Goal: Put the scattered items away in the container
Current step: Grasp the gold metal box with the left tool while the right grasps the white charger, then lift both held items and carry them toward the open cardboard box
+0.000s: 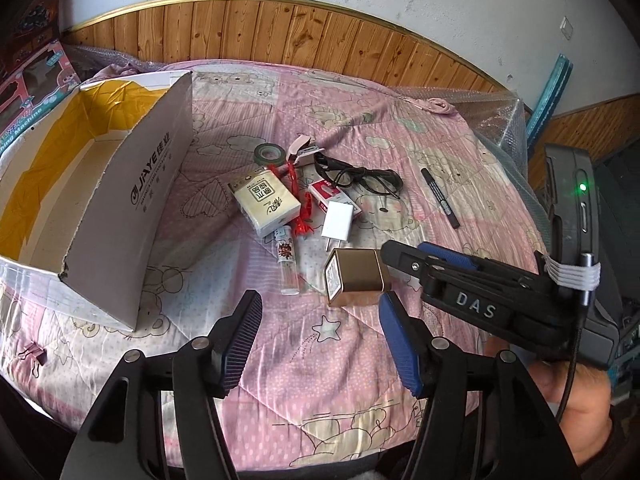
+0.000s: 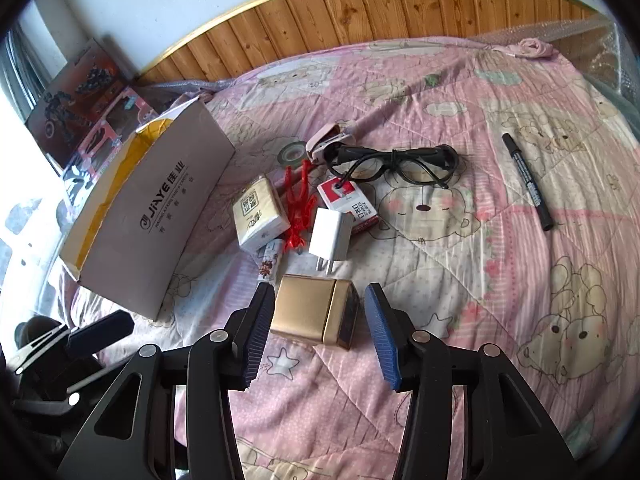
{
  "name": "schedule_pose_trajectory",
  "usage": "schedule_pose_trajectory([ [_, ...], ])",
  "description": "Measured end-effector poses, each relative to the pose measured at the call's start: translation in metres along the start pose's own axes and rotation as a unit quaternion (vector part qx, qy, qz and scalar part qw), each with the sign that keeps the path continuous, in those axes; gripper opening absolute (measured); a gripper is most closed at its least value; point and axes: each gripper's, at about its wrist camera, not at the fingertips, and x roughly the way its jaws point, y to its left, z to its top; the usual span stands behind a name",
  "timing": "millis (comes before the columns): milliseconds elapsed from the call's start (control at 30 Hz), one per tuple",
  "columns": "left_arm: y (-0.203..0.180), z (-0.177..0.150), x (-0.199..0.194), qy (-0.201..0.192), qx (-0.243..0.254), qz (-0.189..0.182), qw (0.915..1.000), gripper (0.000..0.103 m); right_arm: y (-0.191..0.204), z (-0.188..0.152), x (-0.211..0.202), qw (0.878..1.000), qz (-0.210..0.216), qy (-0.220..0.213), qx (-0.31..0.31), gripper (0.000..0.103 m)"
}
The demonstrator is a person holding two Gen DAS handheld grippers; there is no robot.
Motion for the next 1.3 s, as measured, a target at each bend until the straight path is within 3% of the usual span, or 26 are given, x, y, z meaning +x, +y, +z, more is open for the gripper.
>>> schedule_pose_trajectory([
  [233,0.001,0.0,0.022,0.014,0.001,-0.019,0.9997,0.062,-0.008,0.028,0.058,0.999,-0.005,0.047,0.002,0.05],
  [467,-0.005,0.005,0.049,0.027,0.007,-0.052,0.9983,0.064,-0.022,0.036,0.102,0.996,0.0,0.082,0.018,0.051],
  [600,-0.011,0.009,0.065,0.027,0.008,-0.063,0.9976,0.068,-0.028,0.041,0.103,0.997,0.009,0.078,0.026,0.048],
  [633,-0.012,0.01,0.068,0.028,0.005,-0.066,0.9974,0.068,-0.034,0.041,0.102,0.996,0.013,0.081,0.036,0.036],
  [667,-0.012,0.011,0.07,0.026,0.001,-0.069,0.9973,0.072,-0.038,0.042,0.101,0.995,0.02,0.082,0.046,0.034],
  [833,-0.015,0.015,0.081,0.025,-0.005,-0.077,0.9967,0.078,-0.054,0.041,0.09,0.993,0.028,0.088,0.067,0.034],
  [1133,-0.025,0.012,0.1,0.035,0.001,-0.076,0.9965,0.079,-0.079,0.043,0.073,0.994,-0.043,0.075,0.062,0.034],
  [1300,-0.027,0.012,0.109,0.044,0.009,-0.054,0.9975,0.079,-0.098,0.044,0.065,0.993,-0.053,0.07,0.08,0.032],
])
